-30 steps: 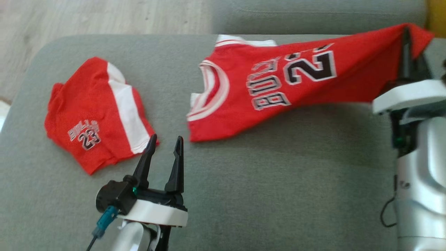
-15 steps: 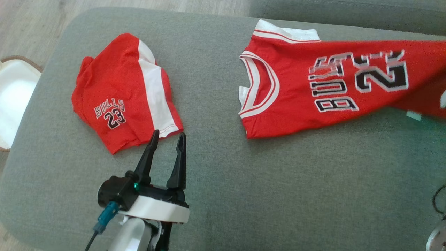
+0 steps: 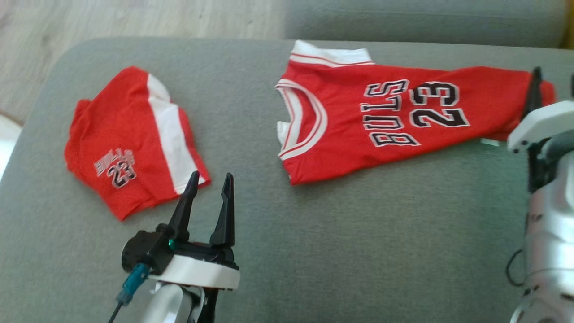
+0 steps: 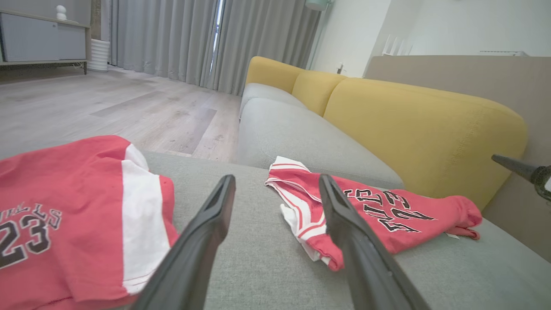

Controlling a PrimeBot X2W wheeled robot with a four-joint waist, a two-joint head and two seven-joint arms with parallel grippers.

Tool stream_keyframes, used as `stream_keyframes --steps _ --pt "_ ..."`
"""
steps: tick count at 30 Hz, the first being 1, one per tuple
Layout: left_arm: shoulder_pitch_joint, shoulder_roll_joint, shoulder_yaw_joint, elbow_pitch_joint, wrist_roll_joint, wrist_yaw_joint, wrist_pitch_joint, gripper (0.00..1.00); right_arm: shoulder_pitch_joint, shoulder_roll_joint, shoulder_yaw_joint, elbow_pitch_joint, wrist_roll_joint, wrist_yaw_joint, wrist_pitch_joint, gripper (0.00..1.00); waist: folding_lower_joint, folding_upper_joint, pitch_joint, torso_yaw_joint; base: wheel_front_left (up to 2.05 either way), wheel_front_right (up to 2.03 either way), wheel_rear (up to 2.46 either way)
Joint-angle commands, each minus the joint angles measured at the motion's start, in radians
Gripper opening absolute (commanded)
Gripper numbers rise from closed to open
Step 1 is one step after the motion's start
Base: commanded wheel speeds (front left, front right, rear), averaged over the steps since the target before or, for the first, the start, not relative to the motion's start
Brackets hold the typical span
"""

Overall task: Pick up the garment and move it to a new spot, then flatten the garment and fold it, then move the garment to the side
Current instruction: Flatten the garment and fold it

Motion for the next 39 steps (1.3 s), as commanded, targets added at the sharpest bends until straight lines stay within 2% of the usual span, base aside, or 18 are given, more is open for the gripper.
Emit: stream_keyframes --steps 1,6,11,14,19,23,28,34,39 --pt "-0.013 0.002 0.04 -0.032 0.007 0.003 -0.006 1.0 0.006 0.015 0.054 -0.048 0.033 -0.001 -0.03 1.0 0.0001 -0.0001 -0.025 -0.032 0.0 0.0 0.0" --pt "-0.001 0.002 0.049 -0.038 0.012 0.006 -0.006 1.0 0.124 0.031 0.192 -0.167 0.184 -0.001 -0.103 1.0 0.0001 -0.0001 -0.041 -0.07 0.0 0.0 0.0" --pt "0.0 0.002 0.05 -0.041 0.019 0.001 -0.006 1.0 0.308 0.032 0.337 -0.316 0.395 -0.001 -0.153 1.0 0.0001 -0.0001 -0.038 -0.089 0.0 0.0 0.0" --pt "-0.002 0.002 0.056 -0.04 0.029 -0.003 -0.006 1.0 0.408 0.032 0.404 -0.403 0.478 -0.001 -0.178 1.0 0.0001 -0.0001 -0.03 -0.104 0.0 0.0 0.0" --pt "-0.025 0.012 0.05 -0.015 0.075 -0.017 -0.006 1.0 0.48 0.032 0.457 -0.497 0.523 -0.001 -0.197 1.0 0.0001 -0.0001 -0.001 -0.135 0.0 0.0 0.0" --pt "-0.074 0.076 -0.014 0.064 0.173 -0.025 -0.005 1.0 0.487 0.032 0.473 -0.533 0.534 -0.001 -0.196 1.0 0.0001 -0.0001 0.027 -0.162 0.0 0.0 0.0" --pt "-0.159 0.132 -0.102 0.19 0.25 -0.033 0.046 1.0 0.486 0.032 0.475 -0.55 0.548 -0.001 -0.196 1.0 0.0001 -0.0001 0.065 -0.192 0.0 0.0 0.0" --pt "-0.242 0.166 -0.164 0.287 0.287 -0.037 0.066 1.0 0.477 0.032 0.485 -0.547 0.564 -0.001 -0.2 1.0 0.0001 -0.0001 0.094 -0.22 0.0 0.0 0.0" --pt "-0.306 0.172 -0.177 0.348 0.332 0.004 0.034 1.0 0.464 0.032 0.489 -0.539 0.573 -0.001 -0.206 1.0 0.0001 -0.0001 0.111 -0.237 0.0 0.0 0.0"
